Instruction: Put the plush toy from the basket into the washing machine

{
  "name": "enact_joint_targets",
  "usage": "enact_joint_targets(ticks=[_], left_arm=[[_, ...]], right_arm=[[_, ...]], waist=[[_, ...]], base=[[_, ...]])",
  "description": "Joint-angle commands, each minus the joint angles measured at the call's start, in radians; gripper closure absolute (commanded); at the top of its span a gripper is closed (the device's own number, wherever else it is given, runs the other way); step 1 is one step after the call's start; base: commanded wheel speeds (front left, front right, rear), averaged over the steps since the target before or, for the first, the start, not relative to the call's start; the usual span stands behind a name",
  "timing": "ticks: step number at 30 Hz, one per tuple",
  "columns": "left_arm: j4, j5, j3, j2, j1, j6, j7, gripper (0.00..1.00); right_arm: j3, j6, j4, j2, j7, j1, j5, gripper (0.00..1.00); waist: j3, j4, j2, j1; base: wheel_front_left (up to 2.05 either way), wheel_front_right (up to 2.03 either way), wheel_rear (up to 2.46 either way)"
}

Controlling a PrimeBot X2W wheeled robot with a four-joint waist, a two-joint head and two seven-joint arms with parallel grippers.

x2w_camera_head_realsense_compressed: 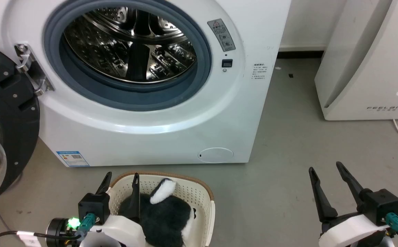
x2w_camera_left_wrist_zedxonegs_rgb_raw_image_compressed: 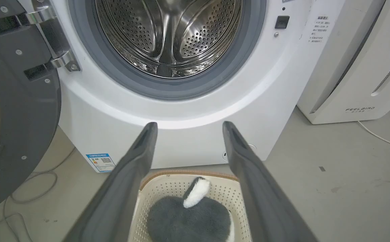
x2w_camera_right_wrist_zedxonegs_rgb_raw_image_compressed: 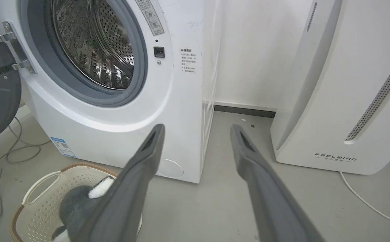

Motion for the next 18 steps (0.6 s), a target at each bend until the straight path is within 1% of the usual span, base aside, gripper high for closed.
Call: enact_joint_targets(ticks=[1,8,18], left_arm=[[0.013,-0.004,-0.003,0.001,-0.023,0.002,-0.011,0.00],[0.071,-0.009,-0.006,0.006,-0.066,-0.005,-0.025,0.00],[0.189,-0.022,-0.017,0.022,-0.142,-0.020,-0.042,0.00]], right_arm=[[-0.002,0.000,-0.009,0.000,-0.010,-0.013,0.009,0.00],[-0.002,0.000,-0.018,0.000,-0.025,-0.028,0.016,0.00],[-0.003,0.000,-0.030,0.000,-0.044,-0.047,0.030,0.00]], waist=[[0.014,-0.003,0.0000,0.0000],[0.064,-0.013,0.0000,0.0000],[0.138,-0.031,0.0000,0.0000]], base=[[0.00,0.00,0.00],[0.00,0.00,0.00],[0.00,0.00,0.00]])
